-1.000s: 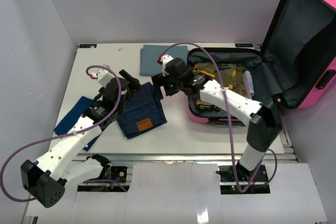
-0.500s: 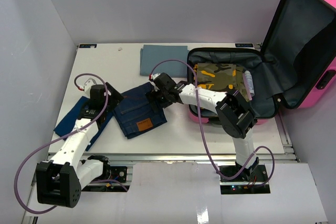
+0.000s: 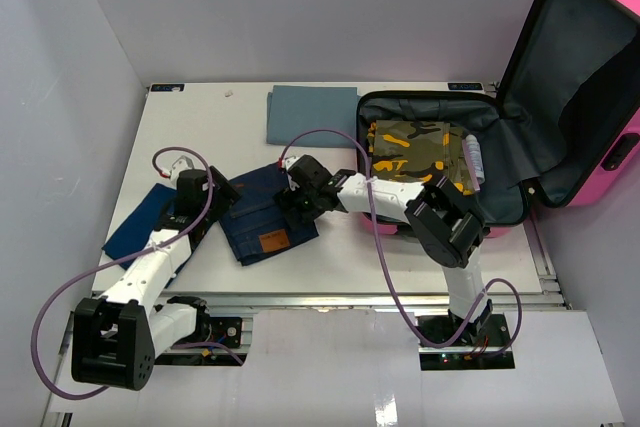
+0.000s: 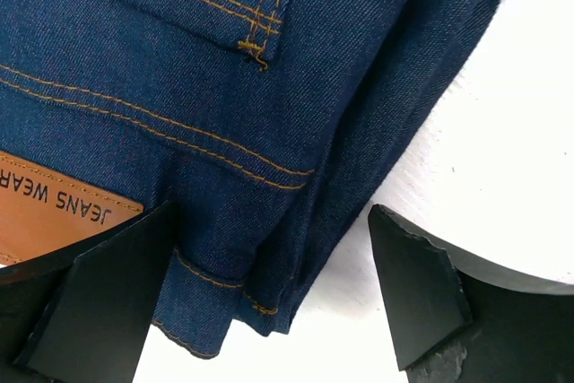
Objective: Pack the luggage
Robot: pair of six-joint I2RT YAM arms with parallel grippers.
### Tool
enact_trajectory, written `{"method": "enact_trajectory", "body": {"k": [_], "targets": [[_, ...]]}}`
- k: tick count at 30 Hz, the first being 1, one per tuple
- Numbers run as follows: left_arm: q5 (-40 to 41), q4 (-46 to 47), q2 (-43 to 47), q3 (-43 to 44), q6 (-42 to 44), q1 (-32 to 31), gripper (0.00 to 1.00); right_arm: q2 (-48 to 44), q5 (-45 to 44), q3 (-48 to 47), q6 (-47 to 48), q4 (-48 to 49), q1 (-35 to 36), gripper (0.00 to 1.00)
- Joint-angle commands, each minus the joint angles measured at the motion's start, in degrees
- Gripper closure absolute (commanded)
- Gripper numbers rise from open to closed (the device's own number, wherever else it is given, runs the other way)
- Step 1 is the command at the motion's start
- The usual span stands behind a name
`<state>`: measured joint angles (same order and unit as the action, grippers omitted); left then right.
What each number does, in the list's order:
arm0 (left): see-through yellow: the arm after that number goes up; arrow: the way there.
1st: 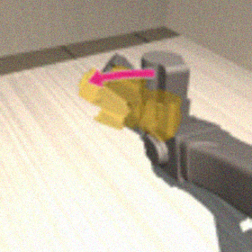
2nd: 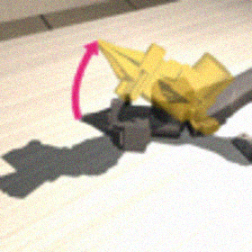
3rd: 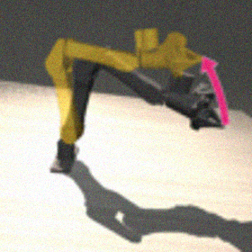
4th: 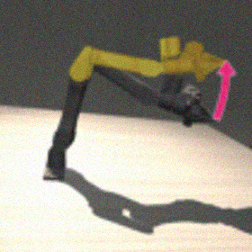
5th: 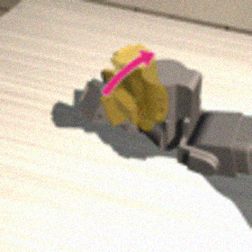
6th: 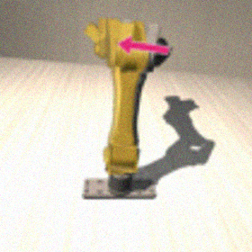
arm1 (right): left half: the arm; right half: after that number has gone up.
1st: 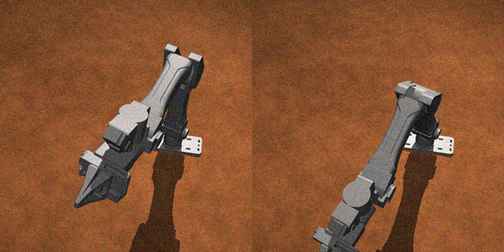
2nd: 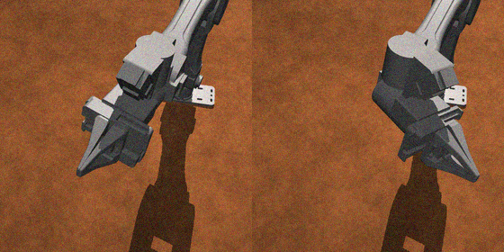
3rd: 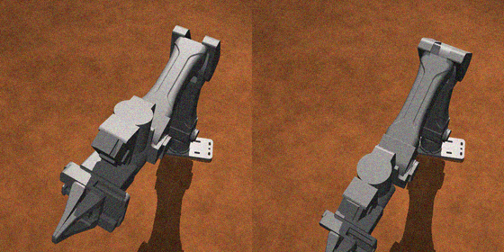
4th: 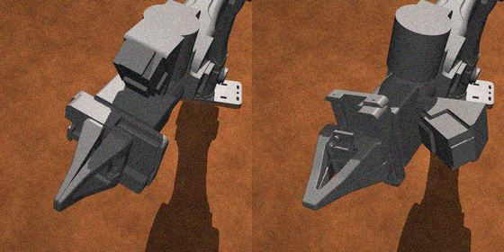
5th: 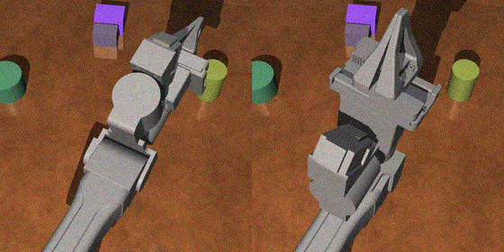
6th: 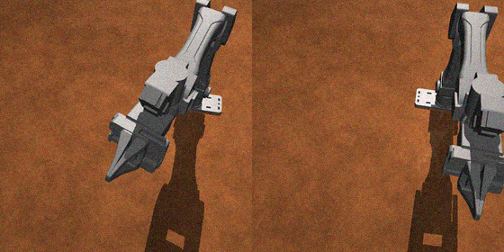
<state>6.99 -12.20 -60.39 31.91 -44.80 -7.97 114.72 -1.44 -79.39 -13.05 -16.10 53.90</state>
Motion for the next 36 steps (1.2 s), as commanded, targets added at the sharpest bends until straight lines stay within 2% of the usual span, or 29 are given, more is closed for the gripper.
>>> {"method": "enact_trajectory", "body": {"k": [1, 4, 6, 9, 12, 14, 19, 25, 31, 36], "targets": [[-1.3, 2.5, -0.8, 1.1, 0.5, 0.4, 0.13, 0.4, 0.4, 0.9, -1.0, -1.2, 0.5, 0.09], [-1.4, 1.9, -1.0, 0.9, 0.8, 0.4, 0.13, 0.3, -0.5, 3.0, -2.6, -1.6, 0.5, 0.13], [-3.0, 3.5, -0.4, 0.0, 1.6, 0.3, 0.13, -0.7, -1.6, 5.0, -3.1, -1.5, 0.4, 0.20], [-9.2, 8.5, -0.2, -1.9, 4.4, 0.1, 0.14, -3.0, -4.9, 10.9, -2.7, -1.2, 0.2, 0.37], [-9.1, 8.3, -1.4, -1.9, 3.8, 0.1, 0.14, -6.4, -7.4, 15.2, -3.1, -0.6, -0.3, 0.58], [-8.0, 6.8, -2.9, -1.4, 3.3, -0.1, 0.14, -8.8, -9.3, 17.9, -3.8, -0.4, -0.8, 0.66], [-2.1, 5.5, -7.9, -1.5, 3.7, -3.5, 0.14, -12.9, -12.3, 21.7, -5.9, -0.6, -1.6, 0.72], [-3.3, 6.8, -15.2, 0.2, 2.1, -4.9, 0.13, -13.1, -10.4, 23.8, -5.8, 1.3, -1.6, 0.70], [-4.8, 11.8, -18.0, -1.5, 1.2, -5.2, 0.13, -12.9, -8.9, 24.4, -5.2, 2.6, -1.6, 0.71], [-6.6, 14.9, -20.8, -1.8, 0.7, -5.5, 0.20, -12.6, -8.8, 24.1, -5.4, 2.5, -1.5, 0.67]]}}
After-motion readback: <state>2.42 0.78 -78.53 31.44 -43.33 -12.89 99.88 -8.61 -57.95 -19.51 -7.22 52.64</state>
